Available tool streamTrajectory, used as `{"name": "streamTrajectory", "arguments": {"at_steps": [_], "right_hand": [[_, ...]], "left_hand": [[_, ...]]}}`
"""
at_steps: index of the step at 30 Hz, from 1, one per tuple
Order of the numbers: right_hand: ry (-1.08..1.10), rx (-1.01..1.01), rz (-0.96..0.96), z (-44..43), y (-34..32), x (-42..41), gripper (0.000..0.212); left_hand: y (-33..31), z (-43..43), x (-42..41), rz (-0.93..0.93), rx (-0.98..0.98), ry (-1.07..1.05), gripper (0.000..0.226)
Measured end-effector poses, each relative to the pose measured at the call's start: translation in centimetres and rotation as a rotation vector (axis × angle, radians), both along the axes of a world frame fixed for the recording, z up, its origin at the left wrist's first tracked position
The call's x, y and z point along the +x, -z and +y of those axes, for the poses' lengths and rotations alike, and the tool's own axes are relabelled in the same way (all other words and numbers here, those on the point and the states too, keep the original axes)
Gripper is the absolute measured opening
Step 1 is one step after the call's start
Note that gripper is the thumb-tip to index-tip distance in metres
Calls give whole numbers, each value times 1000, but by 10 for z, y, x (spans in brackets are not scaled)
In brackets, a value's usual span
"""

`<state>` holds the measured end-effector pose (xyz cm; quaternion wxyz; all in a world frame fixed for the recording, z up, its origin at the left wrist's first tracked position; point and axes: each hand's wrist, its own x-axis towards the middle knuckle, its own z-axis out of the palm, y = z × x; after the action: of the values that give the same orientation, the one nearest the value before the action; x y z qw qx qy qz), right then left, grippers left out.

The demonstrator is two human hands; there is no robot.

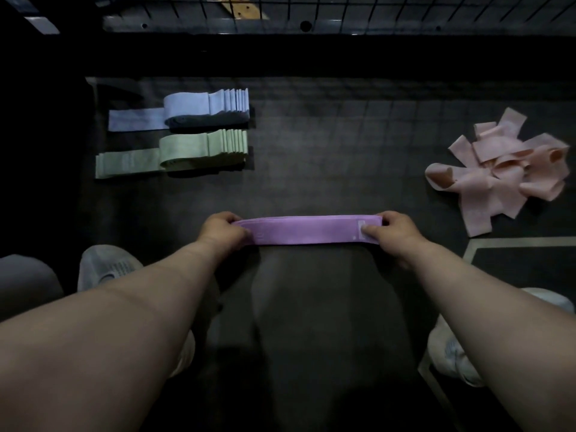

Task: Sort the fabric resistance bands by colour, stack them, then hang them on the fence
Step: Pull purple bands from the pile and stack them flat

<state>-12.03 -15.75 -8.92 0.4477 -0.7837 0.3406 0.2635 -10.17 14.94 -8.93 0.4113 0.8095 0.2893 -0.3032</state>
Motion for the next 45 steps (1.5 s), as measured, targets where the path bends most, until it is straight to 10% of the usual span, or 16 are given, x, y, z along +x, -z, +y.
{"name": "streamTrajectory", "arguments": {"at_steps": [24,45], "right_hand": [[286,233,65,1,-1,-4,9],[41,-77,-170,33,6,-1,19]], "left_hand": [[2,-1,11,-57,-115,-455,23],[-14,-44,12,-306,66,-82,7]]}}
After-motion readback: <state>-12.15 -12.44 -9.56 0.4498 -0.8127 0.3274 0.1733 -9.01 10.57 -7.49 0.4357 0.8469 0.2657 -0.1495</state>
